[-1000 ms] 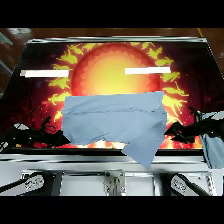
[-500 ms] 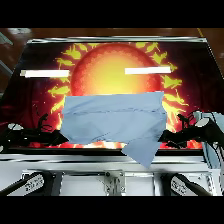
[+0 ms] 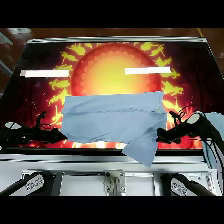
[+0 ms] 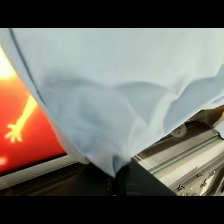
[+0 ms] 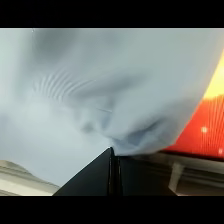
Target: Fold the shirts.
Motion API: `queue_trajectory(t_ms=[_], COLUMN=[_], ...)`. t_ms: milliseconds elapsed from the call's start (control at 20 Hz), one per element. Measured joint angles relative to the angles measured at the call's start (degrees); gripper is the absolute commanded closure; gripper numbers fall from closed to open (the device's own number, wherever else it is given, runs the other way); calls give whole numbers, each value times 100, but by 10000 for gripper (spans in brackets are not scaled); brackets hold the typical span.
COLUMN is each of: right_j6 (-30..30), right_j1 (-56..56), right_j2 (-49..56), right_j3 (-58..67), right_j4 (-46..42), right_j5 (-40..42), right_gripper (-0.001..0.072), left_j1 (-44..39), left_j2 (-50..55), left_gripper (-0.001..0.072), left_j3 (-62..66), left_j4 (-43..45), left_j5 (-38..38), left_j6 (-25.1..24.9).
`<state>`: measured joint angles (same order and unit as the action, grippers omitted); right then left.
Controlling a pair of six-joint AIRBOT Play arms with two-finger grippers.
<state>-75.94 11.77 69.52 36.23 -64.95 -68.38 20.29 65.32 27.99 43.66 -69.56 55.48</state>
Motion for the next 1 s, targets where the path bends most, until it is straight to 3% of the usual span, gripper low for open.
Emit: queue_trajectory(t_ms=[450, 750, 1000], right_j6=[-83, -44, -251], right_j1=[-57, -330, -435], right_j2=[-144, 684, 1508], right_j3=[1390, 2422, 3110], right_j4=[1211, 1858, 2000], right_j5=[866, 1547, 2055], right_gripper=[645, 645, 644], left_j1=[-120, -538, -643], left_j2=[-227, 229, 994], left_gripper=[667, 667, 666], left_j3=[1410, 2245, 2813], left_j4=[-46, -179, -214], left_j5=[466, 1335, 1637], left_j6=[243, 535, 780])
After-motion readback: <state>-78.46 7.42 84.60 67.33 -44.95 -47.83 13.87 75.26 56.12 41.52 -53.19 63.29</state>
